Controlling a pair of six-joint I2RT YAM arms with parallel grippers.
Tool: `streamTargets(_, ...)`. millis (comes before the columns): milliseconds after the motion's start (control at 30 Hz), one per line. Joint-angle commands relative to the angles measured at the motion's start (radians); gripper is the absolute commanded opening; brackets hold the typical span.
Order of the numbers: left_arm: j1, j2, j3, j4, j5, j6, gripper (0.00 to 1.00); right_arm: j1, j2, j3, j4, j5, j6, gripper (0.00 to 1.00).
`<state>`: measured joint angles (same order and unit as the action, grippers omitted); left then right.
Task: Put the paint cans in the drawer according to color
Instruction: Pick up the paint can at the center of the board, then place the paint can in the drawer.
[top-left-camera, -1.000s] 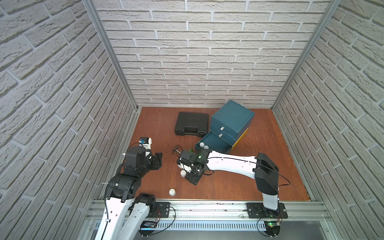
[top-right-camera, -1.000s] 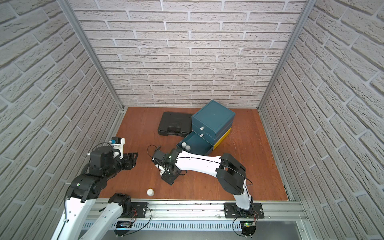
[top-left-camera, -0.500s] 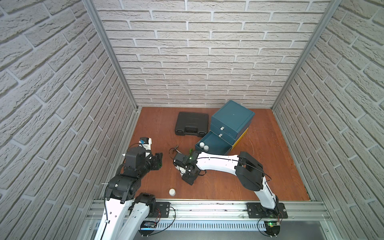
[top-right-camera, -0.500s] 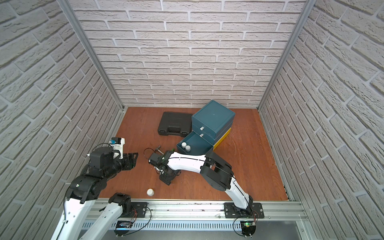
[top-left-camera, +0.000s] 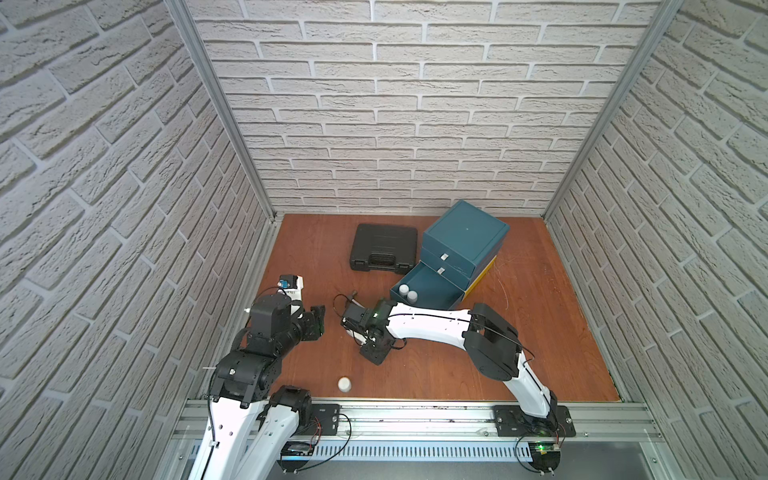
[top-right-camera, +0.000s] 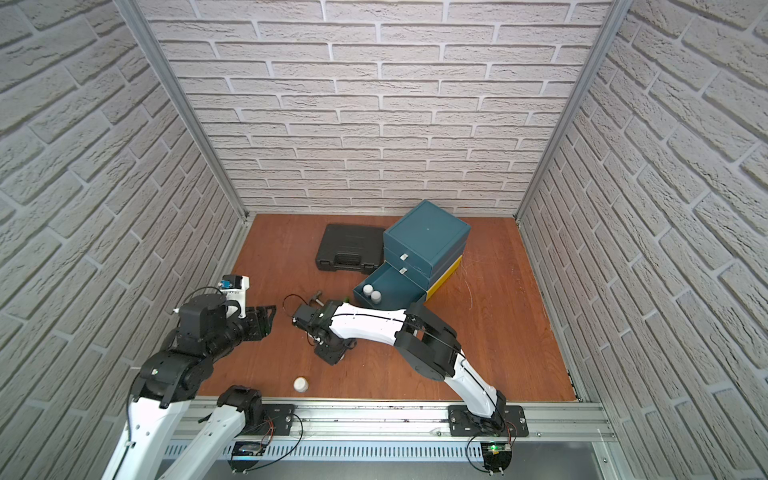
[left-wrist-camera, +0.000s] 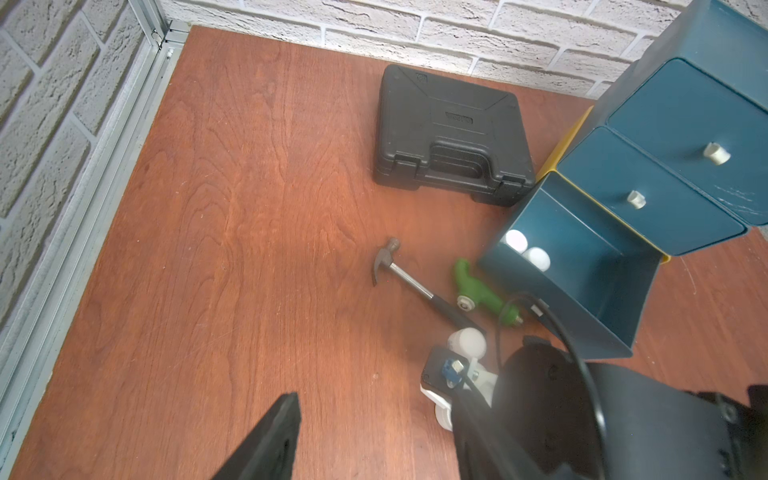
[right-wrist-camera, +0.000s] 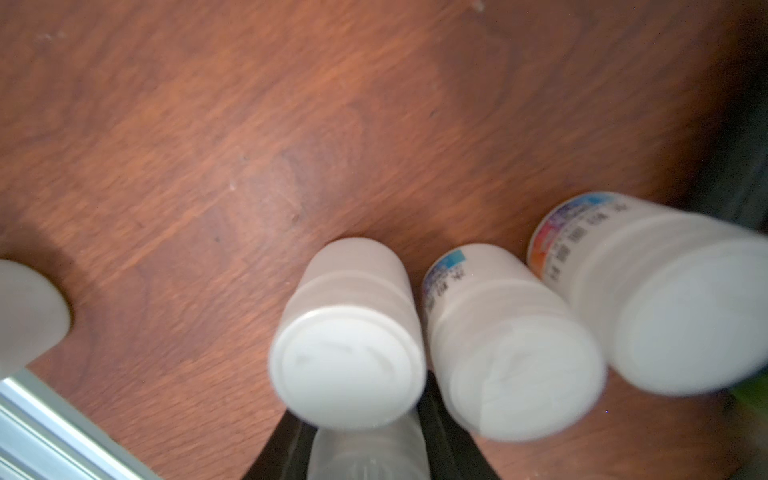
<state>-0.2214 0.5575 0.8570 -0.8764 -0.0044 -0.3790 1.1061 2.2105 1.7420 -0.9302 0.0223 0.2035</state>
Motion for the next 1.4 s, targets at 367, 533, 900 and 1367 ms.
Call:
streamTargets(367,-0.007,0.002,-0.011,0.011,-0.008,-0.003,0.63,-0.154,-0.331,-0.047,-0.096,0.106,0.011,0.15)
streamTargets(533,-0.007,0.004,-0.011,0.012,-0.009,-0.003,0.63,-0.306,-0.360,-0.122,-0.073,0.098,0.002,0.15)
streamTargets(900,-0.012,-0.001,-0.011,0.011,-0.013,-0.004,0.63,-0.445,-0.239,-0.123,-0.034,0.065,-0.020,0.15)
streamTargets(1367,-0.015,0.002,-0.011,0.009,-0.016,-0.005,0.63,-0.458,-0.079,-0.047,0.025,-0.015,-0.072,0.23)
